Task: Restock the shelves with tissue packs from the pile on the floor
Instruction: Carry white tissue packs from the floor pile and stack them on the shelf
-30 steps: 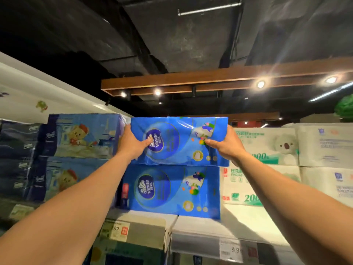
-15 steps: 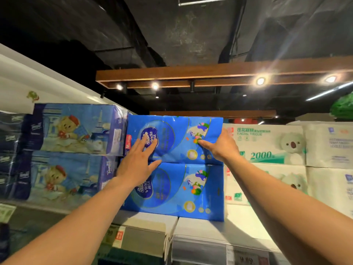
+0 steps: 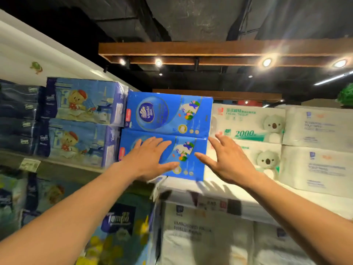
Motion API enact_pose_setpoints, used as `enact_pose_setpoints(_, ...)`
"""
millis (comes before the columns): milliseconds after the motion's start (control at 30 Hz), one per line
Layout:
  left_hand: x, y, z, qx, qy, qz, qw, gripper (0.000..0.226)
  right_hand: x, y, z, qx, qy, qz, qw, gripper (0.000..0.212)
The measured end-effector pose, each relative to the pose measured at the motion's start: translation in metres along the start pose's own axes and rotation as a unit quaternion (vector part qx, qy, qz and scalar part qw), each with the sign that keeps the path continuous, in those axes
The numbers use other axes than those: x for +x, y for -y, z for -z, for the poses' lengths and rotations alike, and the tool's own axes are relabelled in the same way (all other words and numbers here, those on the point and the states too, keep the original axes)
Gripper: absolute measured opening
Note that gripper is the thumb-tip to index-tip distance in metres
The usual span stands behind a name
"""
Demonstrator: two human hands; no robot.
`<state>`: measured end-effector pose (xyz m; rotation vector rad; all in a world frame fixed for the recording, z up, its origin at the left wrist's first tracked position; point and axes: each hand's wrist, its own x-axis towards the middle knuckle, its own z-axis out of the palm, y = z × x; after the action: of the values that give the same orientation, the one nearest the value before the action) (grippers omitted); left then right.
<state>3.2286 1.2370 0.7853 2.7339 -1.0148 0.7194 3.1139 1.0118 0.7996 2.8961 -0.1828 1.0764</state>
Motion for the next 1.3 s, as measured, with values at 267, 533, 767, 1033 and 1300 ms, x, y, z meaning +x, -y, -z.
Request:
enact_pose_setpoints(267,-0.097,-0.097,-0.015,-0.098,0.039,-0.039,0.994,0.094,-0.125,-0.029,0.011,0.026,0.119,0.039,0.992,0.080)
enact_pose_setpoints(533,-0.208,-0.162,-0.058,-0.197,0.121,-0.107,0.967,0.092,-0.275,-0.023,0.018,0.039,0.192,-0.041,0.980,0.086)
enact_pose_setpoints(767,-0.270,-0.216,-0.061,-0.222,0.163,-0.228,0.934,0.117,-0.416,-0.019,0.062,-0.004,0.207,-0.173,0.963,0.110)
enact_pose_setpoints(1033,-0.346,-0.372,-0.040,-0.274,0.222,-0.376,0.857,0.103,-0.587,-0.047,0.177,-0.064,0.213,-0.355,0.908,0.105)
enact_pose_setpoints(1300,-0.442,-0.632,-0.021,-0.301,0.240,-0.529,0.756,0.119,-0.816,-0.108,0.323,-0.103,0.214,-0.580,0.779,0.102)
